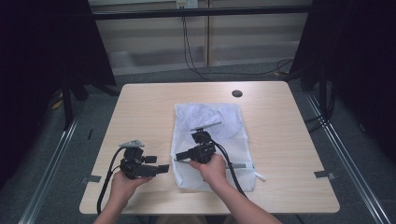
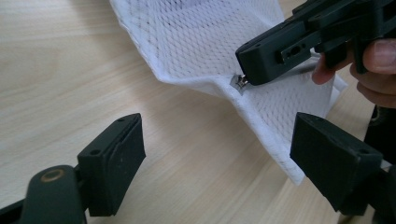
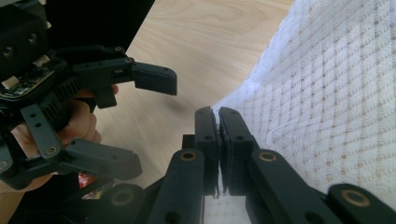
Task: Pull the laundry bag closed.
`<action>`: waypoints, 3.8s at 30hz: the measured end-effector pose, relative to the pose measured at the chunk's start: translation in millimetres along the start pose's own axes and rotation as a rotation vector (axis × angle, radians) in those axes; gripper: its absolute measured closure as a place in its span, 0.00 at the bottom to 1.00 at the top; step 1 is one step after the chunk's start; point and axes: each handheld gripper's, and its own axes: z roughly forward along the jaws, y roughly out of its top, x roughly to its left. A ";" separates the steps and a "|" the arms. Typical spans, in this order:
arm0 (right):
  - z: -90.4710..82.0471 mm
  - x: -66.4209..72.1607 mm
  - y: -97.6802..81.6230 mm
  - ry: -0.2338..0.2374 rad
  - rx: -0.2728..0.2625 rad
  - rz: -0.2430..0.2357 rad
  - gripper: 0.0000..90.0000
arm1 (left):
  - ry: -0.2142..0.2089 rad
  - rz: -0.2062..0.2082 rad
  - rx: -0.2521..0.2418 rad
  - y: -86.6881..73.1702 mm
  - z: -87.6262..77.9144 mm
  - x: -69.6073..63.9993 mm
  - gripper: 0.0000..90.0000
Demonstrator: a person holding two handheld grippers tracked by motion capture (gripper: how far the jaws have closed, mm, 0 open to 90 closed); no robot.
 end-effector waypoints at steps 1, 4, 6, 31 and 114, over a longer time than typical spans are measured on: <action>-0.3 0.3 0.1 0.001 -0.001 -0.001 0.96 | -0.013 -0.009 0.003 0.0 0.8 0.1 0.22; -1.2 0.9 0.6 0.002 -0.002 0.000 0.96 | -0.030 -0.013 0.009 -0.1 2.8 -0.2 0.27; -2.0 1.3 1.2 0.002 -0.007 -0.010 0.96 | -0.049 -0.015 0.023 -0.3 5.5 -1.2 0.29; -5.6 8.5 3.9 0.000 -0.012 -0.037 0.96 | -0.095 -0.055 0.039 0.5 25.4 -7.4 0.37; -23.6 0.8 -2.4 0.002 -0.013 -0.016 0.97 | -0.216 -0.213 0.066 8.6 41.4 -10.8 0.99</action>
